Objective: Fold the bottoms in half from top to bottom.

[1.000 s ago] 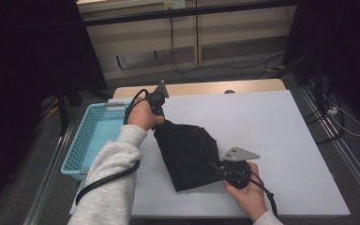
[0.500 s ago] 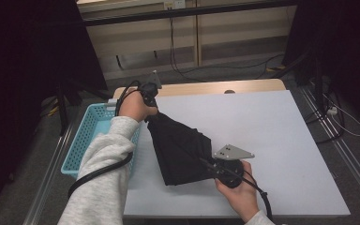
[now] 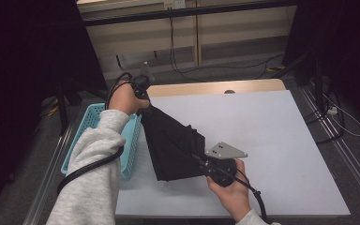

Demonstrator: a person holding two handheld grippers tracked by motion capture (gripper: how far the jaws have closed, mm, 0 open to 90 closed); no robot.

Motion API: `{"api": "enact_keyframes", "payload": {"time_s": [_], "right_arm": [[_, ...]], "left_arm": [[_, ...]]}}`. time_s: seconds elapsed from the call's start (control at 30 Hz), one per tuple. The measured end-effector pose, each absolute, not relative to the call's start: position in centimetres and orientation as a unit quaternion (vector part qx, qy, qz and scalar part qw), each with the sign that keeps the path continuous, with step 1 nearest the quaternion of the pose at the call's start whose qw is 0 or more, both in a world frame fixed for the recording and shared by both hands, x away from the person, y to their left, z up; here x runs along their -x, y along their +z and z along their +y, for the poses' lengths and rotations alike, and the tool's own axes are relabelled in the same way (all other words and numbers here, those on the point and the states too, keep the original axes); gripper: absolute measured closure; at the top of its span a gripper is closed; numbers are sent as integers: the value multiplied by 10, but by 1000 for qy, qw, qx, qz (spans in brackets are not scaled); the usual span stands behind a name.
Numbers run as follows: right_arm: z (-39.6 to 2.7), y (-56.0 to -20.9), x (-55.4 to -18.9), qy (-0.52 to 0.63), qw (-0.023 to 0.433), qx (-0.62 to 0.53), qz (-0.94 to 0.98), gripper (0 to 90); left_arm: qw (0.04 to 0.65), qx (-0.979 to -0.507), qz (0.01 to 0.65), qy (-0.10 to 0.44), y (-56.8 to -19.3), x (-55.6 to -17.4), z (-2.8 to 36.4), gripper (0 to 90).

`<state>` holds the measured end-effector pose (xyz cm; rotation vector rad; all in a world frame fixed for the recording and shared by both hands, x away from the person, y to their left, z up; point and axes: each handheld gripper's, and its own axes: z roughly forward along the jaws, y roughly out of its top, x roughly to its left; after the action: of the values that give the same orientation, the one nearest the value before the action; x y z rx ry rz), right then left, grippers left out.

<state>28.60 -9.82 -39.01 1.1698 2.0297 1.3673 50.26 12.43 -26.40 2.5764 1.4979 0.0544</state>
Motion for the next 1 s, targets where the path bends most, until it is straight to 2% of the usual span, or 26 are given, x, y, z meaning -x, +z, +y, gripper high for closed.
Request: {"api": "enact_keyframes", "payload": {"time_s": [0.33, 1.0], "right_arm": [[-92, -381, -281, 512, 232, -411, 718, 816], [-82, -373, -285, 529, 231, -403, 710, 815]], "left_arm": [[78, -863, 499, 25, -248, -503, 132, 833], [43, -862, 503, 38, -232, -508, 136, 833]]}}
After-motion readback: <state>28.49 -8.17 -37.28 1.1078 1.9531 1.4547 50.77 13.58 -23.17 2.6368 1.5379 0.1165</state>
